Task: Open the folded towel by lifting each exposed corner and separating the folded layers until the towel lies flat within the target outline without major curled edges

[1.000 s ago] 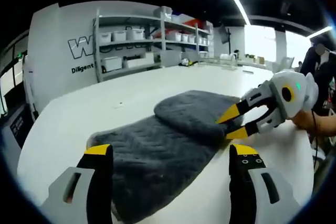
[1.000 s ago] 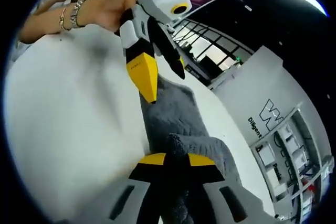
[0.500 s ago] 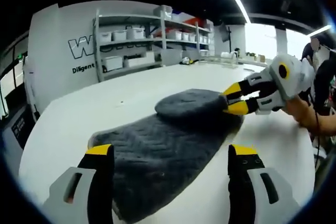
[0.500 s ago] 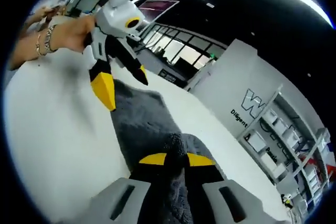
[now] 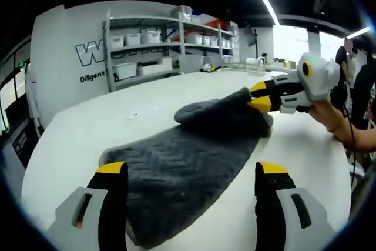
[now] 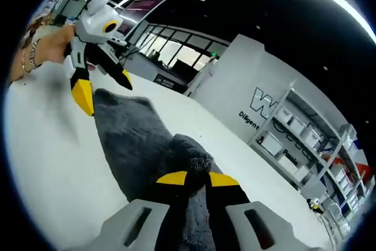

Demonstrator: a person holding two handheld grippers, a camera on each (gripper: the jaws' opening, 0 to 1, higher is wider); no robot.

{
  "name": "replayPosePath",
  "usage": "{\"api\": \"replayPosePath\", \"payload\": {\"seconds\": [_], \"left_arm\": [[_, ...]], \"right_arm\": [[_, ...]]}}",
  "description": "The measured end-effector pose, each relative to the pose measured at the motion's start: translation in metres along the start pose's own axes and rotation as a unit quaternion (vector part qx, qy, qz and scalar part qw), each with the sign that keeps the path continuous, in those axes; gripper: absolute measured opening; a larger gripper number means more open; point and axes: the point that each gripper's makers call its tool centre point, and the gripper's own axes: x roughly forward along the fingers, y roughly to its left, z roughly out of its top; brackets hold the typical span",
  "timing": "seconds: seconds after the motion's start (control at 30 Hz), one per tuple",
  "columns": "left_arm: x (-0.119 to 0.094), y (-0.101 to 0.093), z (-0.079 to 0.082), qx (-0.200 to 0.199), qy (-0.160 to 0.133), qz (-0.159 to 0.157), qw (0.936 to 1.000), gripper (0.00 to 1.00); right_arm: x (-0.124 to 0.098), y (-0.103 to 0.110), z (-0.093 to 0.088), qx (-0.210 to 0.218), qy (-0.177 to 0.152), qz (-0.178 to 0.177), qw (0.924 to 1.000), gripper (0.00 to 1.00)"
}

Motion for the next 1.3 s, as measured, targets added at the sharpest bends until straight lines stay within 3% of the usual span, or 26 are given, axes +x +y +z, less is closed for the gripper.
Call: {"api": "replayPosePath", "payload": {"seconds": [0.33, 0.57, 0.8, 0.93, 1.23, 1.3], "left_arm": [[0.003, -0.004, -0.005, 0.009, 0.015, -0.005, 0.9998, 0.87], [0.003, -0.001, -0.008, 0.005, 0.019, -0.002, 0.9998, 0.87], [0.002, -0.005, -0.006, 0.007, 0.015, -0.007, 0.9998, 0.87], [0.003, -0.006, -0.007, 0.007, 0.016, -0.008, 0.9998, 0.87], [0.003, -0.007, -0.009, 0.006, 0.02, -0.011, 0.9997, 0.87], [0.004, -0.006, -0.009, 0.007, 0.022, -0.011, 0.9997, 0.87]], "right_arm": [[-0.014, -0.047, -0.03, 0.064, 0.043, -0.071, 0.9945, 0.07], [-0.022, -0.064, -0.048, 0.098, 0.064, -0.094, 0.9887, 0.06], [-0.028, -0.08, -0.068, 0.089, 0.104, -0.125, 0.9827, 0.0], [-0.027, -0.078, -0.07, 0.142, 0.083, -0.11, 0.9801, 0.0], [-0.027, -0.072, -0.069, 0.14, 0.084, -0.102, 0.9813, 0.0], [-0.024, -0.067, -0.052, 0.151, 0.044, -0.086, 0.9839, 0.0]]}}
